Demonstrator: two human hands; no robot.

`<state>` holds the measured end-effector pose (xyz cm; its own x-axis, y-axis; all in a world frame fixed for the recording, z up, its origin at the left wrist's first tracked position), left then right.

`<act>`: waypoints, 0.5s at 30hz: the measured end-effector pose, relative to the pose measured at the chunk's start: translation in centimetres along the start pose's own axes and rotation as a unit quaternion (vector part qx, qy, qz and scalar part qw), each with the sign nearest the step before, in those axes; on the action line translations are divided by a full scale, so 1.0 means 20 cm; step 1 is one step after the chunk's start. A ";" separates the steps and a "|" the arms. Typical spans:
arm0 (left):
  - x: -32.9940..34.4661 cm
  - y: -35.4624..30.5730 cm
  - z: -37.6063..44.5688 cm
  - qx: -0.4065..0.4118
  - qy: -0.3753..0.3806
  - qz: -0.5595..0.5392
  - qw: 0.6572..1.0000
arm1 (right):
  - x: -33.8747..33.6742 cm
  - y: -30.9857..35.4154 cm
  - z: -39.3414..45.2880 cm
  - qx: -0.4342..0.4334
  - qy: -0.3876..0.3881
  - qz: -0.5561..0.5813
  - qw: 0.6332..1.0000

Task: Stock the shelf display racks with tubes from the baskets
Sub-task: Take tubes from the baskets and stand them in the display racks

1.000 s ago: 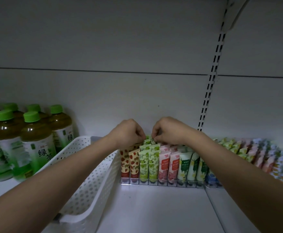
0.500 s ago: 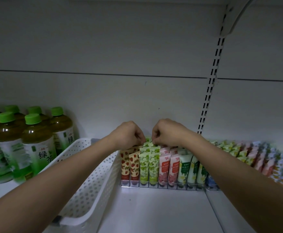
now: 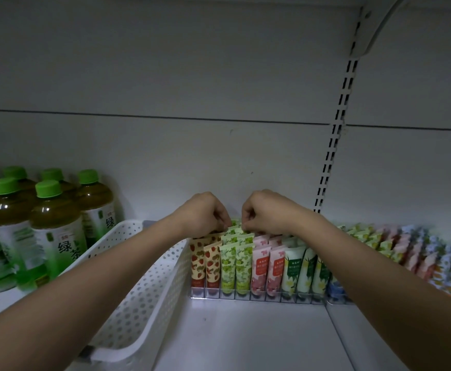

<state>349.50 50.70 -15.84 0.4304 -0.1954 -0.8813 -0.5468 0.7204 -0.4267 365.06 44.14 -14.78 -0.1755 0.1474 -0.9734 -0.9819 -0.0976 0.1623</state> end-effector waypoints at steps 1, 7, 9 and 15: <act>0.00 0.00 0.00 -0.001 0.000 -0.001 1.000 | 0.00 0.00 0.00 0.001 0.000 0.000 1.000; -0.01 0.01 0.01 -0.008 -0.010 -0.014 1.000 | -0.01 -0.01 -0.01 0.008 -0.005 0.023 1.000; -0.03 0.02 0.02 -0.013 -0.038 -0.023 0.999 | -0.03 -0.02 0.00 0.006 -0.033 0.029 0.999; -0.05 0.05 0.07 -0.025 -0.085 -0.001 0.996 | -0.04 -0.01 0.01 -0.004 -0.064 -0.024 0.998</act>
<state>349.51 52.46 -15.19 0.5442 -0.0780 -0.8353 -0.5798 0.6847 -0.4416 365.40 44.14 -13.98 -0.1363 0.2758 -0.9515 -0.9889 -0.0951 0.1141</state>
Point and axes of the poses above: each hand's wrist, its own z-axis towards the middle knuckle, its own x-axis out of the palm, y = z × x, the point moved 2 cm from there along z, towards the middle knuckle, and after that the axes turned 1 degree about -y, right-handed, at the moved point
